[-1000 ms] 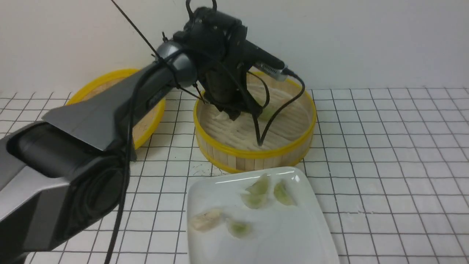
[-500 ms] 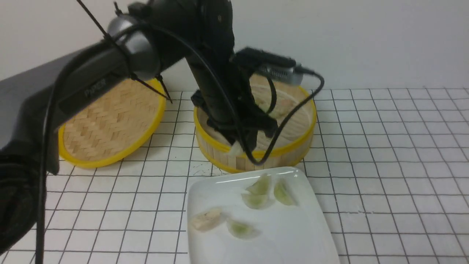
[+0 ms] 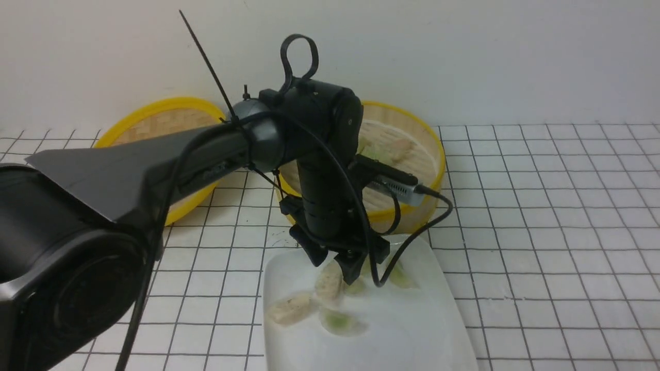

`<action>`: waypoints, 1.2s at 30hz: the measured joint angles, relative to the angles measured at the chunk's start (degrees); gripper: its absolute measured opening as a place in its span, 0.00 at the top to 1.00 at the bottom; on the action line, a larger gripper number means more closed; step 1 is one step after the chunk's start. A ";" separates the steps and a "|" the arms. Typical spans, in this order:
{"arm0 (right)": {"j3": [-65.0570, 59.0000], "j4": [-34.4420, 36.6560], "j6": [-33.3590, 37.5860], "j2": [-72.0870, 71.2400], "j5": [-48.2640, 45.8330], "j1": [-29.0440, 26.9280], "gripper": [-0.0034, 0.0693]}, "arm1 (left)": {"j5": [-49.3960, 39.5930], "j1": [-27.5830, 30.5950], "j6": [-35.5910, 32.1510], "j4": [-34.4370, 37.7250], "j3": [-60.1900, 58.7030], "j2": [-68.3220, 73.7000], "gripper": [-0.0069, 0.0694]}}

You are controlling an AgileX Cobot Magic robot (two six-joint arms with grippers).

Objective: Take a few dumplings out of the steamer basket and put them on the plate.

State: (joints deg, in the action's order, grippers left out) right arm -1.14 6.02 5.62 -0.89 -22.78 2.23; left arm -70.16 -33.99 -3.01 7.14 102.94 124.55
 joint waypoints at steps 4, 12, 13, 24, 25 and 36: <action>0.00 0.00 0.00 0.00 0.00 0.00 0.97 | 0.00 -0.04 0.78 -1.30 -0.07 -5.15 0.65; 0.00 0.00 0.00 0.00 0.00 0.00 0.97 | -0.05 -0.04 1.84 -4.60 -0.08 -27.04 0.92; 0.00 0.00 0.00 0.00 0.00 0.00 0.97 | 0.40 -0.04 2.11 -4.67 -0.35 -31.01 0.92; 0.00 0.00 0.00 0.00 0.00 0.00 0.97 | 24.43 -0.04 3.95 -4.35 -27.40 -61.78 0.92; 0.00 0.00 0.00 0.00 0.00 0.00 0.97 | 28.63 -0.04 3.95 -3.83 -32.84 -65.84 0.92; 0.00 0.00 0.00 0.00 0.00 0.00 0.97 | 39.45 -0.04 3.95 -2.94 -55.57 -86.99 0.92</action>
State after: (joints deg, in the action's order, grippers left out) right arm -1.14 6.02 5.62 -0.89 -22.78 2.23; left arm -30.71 -34.03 0.94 4.20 47.36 37.56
